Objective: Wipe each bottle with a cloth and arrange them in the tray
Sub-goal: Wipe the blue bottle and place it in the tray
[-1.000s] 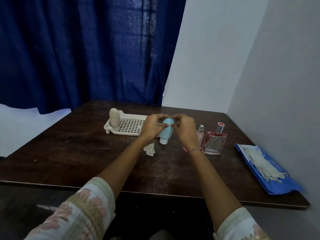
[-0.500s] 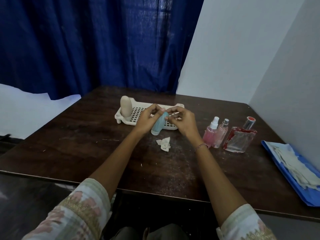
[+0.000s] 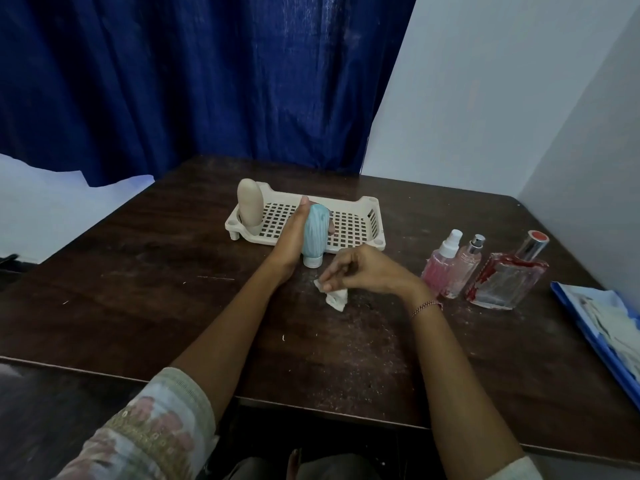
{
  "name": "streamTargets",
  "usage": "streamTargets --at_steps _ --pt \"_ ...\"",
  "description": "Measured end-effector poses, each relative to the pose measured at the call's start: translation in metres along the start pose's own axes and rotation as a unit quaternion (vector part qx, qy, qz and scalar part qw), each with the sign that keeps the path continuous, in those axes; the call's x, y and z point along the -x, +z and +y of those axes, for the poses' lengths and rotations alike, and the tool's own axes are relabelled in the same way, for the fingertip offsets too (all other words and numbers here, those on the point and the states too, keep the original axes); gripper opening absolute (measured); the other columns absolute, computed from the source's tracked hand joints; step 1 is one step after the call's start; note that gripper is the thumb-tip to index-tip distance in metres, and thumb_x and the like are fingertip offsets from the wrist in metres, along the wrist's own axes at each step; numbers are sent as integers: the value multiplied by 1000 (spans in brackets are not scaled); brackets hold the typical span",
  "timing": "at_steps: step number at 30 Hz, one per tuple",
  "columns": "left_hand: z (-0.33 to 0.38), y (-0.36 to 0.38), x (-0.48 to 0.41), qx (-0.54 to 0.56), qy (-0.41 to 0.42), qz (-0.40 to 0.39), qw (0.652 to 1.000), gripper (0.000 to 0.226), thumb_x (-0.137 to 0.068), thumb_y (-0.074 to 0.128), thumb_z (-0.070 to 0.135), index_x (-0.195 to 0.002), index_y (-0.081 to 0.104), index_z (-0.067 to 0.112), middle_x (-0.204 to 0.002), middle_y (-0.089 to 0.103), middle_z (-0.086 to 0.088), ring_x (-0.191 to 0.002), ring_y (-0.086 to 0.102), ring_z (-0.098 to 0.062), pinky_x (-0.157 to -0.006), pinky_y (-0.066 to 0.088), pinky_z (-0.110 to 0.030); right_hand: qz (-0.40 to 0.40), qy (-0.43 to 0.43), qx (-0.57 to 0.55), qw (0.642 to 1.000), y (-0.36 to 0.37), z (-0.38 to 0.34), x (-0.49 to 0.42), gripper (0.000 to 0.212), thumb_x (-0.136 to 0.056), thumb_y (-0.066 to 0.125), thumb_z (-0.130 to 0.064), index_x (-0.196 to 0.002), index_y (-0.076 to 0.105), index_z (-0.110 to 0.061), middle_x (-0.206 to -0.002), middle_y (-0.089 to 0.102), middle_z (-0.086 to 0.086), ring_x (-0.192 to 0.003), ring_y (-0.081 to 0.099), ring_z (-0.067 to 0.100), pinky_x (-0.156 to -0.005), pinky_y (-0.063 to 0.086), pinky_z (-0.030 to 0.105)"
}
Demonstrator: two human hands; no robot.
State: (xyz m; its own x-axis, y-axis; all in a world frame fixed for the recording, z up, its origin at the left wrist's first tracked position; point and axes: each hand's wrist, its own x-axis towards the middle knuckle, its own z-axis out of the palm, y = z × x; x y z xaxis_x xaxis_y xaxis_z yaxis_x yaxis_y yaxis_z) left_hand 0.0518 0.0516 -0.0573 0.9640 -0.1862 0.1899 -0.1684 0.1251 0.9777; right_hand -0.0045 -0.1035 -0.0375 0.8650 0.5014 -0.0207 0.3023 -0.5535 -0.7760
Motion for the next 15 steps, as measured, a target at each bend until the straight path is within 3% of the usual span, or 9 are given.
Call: streamTargets --at_steps 7,10,12,14,15 --pt "-3 -4 -2 16 -39 0 999 80 -90 25 64 -117 57 -3 -94 68 -10 -84 64 -17 -75 49 -30 -88 12 38 995 -2 2 6 34 -71 80 -17 -104 72 -15 -98 57 -2 -90 56 4 -76 45 14" --pt "0 0 0 33 -42 -3 999 72 -91 24 62 -107 61 3 -89 68 -8 -81 64 -16 -72 50 -28 -63 2 73 995 -2 4 5 31 -71 80 -18 -101 73 -16 -93 58 0 -85 55 9 -77 46 20" --pt "1 1 0 46 -50 -21 997 68 -91 23 63 -100 62 8 -86 68 -6 -79 64 -17 -71 50 -29 11 -24 77 997 -3 1 3 28 -71 79 -16 -99 73 -14 -92 61 1 -85 58 10 -76 47 21" --pt "3 3 2 61 -65 -29 996 66 -93 22 61 -103 62 10 -93 68 -7 -86 64 -19 -81 53 -33 173 -49 5 984 -3 -4 -2 30 -70 79 -13 -98 71 -15 -91 64 -2 -84 59 7 -73 49 16" --pt "2 5 2 61 -70 -26 995 64 -94 23 60 -109 61 11 -102 67 -9 -95 64 -19 -91 51 -36 271 -60 -48 959 -3 -6 -3 32 -68 80 -12 -98 70 -18 -89 64 -3 -81 59 5 -70 49 16"
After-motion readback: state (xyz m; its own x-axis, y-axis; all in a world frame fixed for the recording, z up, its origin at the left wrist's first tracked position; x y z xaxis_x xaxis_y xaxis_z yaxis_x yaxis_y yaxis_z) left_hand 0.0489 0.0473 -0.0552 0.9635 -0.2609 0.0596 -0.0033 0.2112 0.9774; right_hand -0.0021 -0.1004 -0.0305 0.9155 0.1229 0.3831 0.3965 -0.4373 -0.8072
